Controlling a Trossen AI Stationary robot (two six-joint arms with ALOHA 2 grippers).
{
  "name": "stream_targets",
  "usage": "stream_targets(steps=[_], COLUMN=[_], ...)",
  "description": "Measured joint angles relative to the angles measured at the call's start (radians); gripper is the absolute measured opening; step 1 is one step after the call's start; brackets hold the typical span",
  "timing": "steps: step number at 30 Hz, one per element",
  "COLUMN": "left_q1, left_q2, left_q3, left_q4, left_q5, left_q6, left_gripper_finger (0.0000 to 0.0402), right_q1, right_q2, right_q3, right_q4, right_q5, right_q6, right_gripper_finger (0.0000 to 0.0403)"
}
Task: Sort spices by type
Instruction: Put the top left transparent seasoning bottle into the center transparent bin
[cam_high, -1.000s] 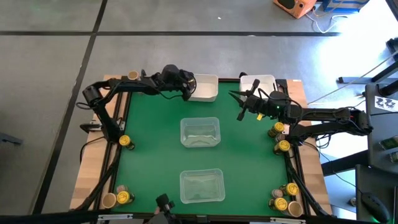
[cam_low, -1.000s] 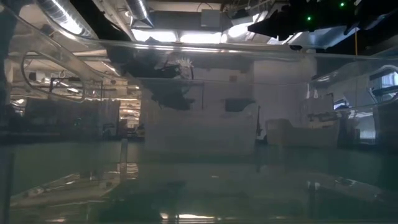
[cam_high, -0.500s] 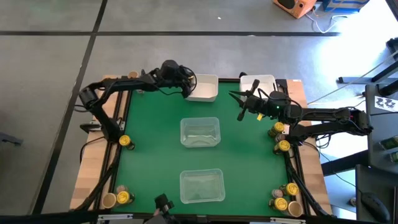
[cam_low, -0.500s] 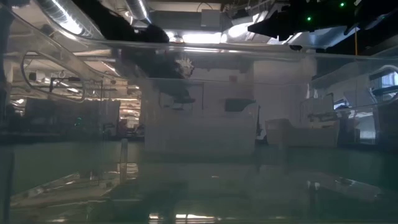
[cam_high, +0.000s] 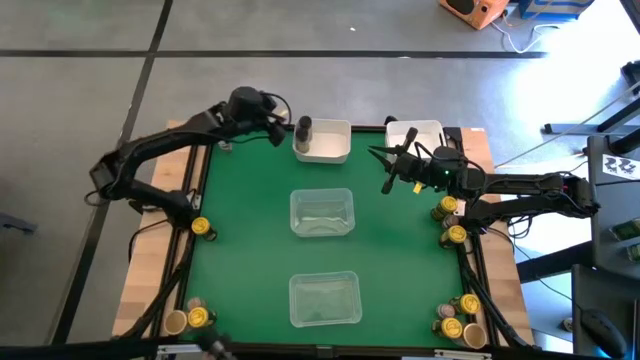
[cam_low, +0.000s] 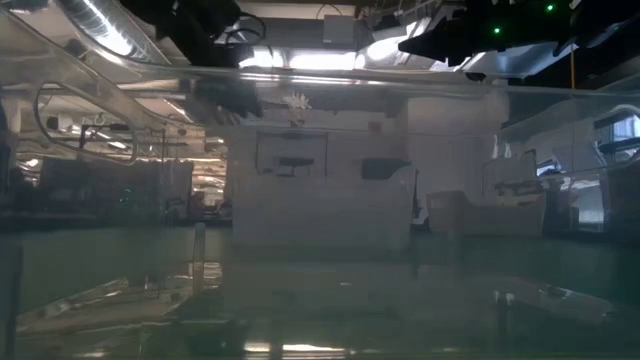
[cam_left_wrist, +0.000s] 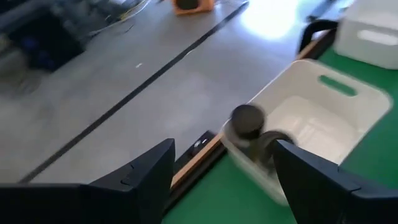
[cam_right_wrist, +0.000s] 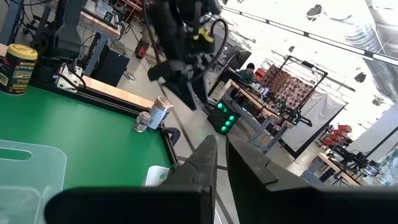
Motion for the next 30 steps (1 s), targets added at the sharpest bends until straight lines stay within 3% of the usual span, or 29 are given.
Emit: stream_targets(steps=[8, 17, 25, 30], left_q1=[0.000, 0.009, 0.013, 0.013], left_q2=[-0.016, -0.008, 0.095, 0.163], left_q3=[0.000, 0.000, 0.000, -0.001], left_q4=[-0.235, -0.446, -0.573, -0.591], left_q5=[-0.183, -0.276, -0.291, -0.358], left_q6=[-0.157, -0.336, -0.369, -0.350], left_gripper_finger=[0.0253, 0.0253, 0.0248, 0.0211], right_q1=[0.000, 0.000, 0.000, 0.000], right_q2=[0.000, 0.000, 0.000, 0.000], right_q3=[0.000, 0.000, 0.000, 0.000], right_q4=[-0.006, 0.003, 0.004, 0.001], right_q5=[0.000, -0.001, -0.001, -0.002], right_q6=[0.000, 0.000, 0.000, 0.000], right_gripper_finger=[0.0037, 0.0037, 0.0037, 0.0037])
